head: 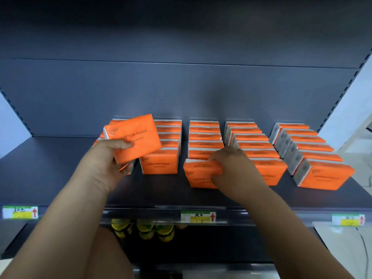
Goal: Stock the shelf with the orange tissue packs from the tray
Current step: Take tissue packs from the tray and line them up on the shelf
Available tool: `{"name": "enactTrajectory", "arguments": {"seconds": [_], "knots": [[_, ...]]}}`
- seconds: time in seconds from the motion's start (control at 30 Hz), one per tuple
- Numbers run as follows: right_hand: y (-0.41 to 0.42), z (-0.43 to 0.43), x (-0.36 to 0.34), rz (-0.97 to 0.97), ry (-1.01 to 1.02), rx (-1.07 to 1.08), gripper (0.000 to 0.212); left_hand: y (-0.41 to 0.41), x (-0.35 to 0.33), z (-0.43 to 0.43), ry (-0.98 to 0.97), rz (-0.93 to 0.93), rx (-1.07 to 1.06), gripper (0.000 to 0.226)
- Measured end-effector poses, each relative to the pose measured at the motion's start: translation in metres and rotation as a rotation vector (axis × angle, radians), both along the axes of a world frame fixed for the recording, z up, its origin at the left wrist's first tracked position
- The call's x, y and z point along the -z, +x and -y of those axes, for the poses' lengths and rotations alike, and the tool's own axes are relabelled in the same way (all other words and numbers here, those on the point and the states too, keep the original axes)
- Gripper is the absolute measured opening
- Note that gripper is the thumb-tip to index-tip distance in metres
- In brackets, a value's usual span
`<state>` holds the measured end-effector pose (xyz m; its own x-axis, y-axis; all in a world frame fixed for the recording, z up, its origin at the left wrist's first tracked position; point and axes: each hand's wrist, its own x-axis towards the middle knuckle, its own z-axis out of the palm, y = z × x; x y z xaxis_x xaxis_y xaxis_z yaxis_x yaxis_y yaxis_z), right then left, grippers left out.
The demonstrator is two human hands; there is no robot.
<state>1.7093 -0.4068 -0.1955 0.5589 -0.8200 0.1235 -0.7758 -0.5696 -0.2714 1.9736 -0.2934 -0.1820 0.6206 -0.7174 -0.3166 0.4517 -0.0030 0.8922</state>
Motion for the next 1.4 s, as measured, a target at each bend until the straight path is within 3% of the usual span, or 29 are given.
{"name": "enactTrajectory", "arguments": {"seconds": [0.2,0.4,0.73,1.0,1.27,1.4], "knots": [[0.004,0.005,0.003,-0.037,-0.027,0.068,0.054,0.009,-0.007,-0.002,0.008,-0.178,0.138,0.056],[0.007,0.007,0.01,-0.012,-0.008,0.112,0.059,0.006,-0.005,-0.002,0.038,-0.126,0.182,0.056],[0.019,0.001,0.018,0.043,-0.038,0.122,0.057,-0.007,-0.004,-0.003,0.111,-0.019,0.239,0.029],[0.019,0.0,0.021,0.076,-0.045,0.133,0.056,-0.007,-0.002,-0.004,0.134,-0.006,0.197,0.031],[0.02,-0.002,0.022,0.096,-0.039,0.132,0.054,-0.013,-0.004,-0.005,0.155,0.057,0.284,0.053],[0.02,0.001,0.024,0.112,-0.03,0.139,0.058,-0.012,-0.003,-0.006,0.184,0.104,0.306,0.052]]}}
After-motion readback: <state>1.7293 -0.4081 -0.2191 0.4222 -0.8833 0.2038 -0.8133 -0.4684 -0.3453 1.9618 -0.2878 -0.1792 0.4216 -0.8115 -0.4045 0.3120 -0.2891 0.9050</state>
